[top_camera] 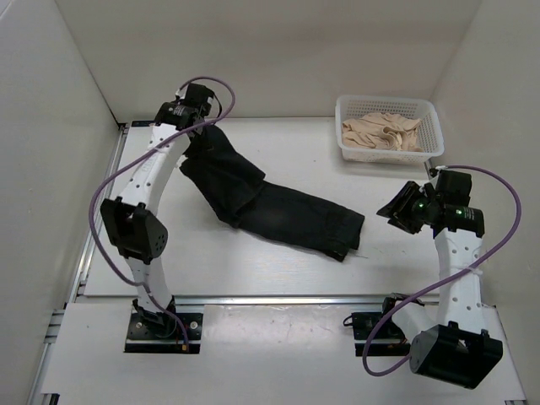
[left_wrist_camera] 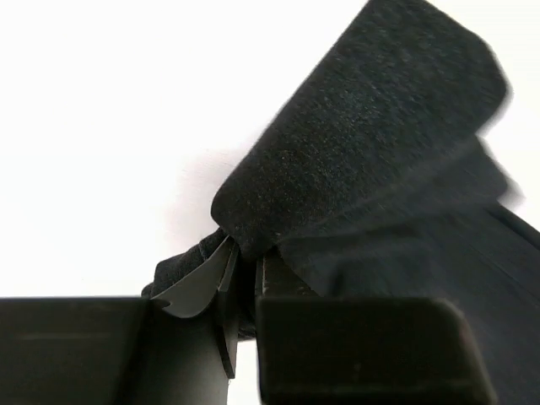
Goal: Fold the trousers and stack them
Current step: Fold the trousers
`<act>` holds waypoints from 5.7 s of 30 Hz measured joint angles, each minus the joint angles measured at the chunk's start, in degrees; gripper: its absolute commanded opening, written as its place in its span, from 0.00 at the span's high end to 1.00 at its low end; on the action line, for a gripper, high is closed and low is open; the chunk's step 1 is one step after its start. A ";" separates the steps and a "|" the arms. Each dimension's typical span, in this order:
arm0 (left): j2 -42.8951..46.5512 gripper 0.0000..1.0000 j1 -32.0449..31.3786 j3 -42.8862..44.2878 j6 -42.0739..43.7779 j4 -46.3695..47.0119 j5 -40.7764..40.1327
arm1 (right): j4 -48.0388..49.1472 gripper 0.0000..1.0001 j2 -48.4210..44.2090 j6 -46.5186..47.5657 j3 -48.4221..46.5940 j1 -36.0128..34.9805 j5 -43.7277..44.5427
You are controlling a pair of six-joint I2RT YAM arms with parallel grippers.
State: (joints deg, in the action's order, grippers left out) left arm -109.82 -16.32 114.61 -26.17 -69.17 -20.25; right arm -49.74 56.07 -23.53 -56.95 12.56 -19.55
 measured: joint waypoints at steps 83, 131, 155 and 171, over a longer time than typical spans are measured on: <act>16.06 0.04 -20.63 -12.96 -14.69 4.59 7.80 | 3.17 1.00 20.24 -0.31 -11.15 -27.52 22.23; 23.87 0.33 -21.57 -29.07 -14.71 8.98 7.56 | 11.08 0.06 37.27 -1.07 -14.49 -43.12 24.55; 0.20 0.26 -18.03 -34.16 -14.97 17.90 8.28 | 14.88 1.00 51.15 -3.04 -20.83 -43.06 28.20; 10.80 0.37 -21.62 -46.01 -17.46 18.49 9.16 | 18.84 1.00 37.90 -8.55 -2.86 -51.74 31.63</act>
State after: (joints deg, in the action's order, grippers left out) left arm -99.02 -37.93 68.60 -43.64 -50.68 -11.09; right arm -30.89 93.97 -32.08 -59.81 -39.18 12.08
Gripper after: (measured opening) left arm 0.644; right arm 0.002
